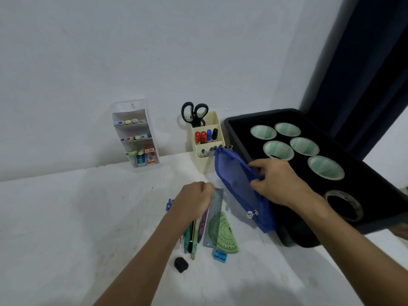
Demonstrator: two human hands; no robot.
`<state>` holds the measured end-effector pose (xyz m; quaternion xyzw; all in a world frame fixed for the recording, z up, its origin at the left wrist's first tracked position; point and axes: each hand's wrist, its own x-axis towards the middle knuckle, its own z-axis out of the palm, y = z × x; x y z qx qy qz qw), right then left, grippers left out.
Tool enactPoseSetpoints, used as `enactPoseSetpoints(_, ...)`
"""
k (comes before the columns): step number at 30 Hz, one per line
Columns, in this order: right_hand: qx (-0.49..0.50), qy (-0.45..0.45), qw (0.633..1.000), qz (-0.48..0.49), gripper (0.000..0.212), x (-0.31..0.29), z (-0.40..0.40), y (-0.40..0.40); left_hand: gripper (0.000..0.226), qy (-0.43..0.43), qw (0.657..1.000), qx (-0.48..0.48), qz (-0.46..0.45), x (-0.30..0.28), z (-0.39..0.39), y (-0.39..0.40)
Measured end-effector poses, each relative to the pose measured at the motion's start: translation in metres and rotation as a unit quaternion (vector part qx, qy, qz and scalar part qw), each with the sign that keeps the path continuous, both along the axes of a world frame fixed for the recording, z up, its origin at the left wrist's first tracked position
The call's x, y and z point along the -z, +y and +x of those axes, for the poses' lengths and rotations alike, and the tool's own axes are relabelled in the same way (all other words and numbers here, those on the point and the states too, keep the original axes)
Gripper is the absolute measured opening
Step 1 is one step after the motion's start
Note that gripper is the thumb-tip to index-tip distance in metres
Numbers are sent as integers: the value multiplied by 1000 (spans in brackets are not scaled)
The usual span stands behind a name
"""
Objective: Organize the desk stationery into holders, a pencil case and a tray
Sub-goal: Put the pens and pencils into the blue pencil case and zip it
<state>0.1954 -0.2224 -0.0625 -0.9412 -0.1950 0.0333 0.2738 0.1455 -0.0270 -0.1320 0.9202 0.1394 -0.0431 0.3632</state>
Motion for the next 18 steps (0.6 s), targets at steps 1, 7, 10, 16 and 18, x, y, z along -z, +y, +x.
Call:
enactPoseSetpoints(1, -2, 5, 1000, -9, 32, 1, 0, 0, 40, -14, 995, 21, 98, 7, 2, -3)
enactPoseSetpoints(7, 2, -11, 993, -117, 28, 12, -1, 5, 32, -33, 970, 45, 236, 18, 6, -25)
enactPoseSetpoints(10, -18, -57, 994, -93, 21, 16, 1, 7, 23, -36, 974, 31, 222, 16, 9, -23)
enactPoseSetpoints(16, -61, -142, 985, -80, 25, 35, 6, 9, 24, -27, 980, 8, 196, 16, 11, -7)
enactPoseSetpoints(18, -60, -144, 985, -69, 24, 38, 7, 9, 27, -39, 986, -1, 161, 21, 12, -1)
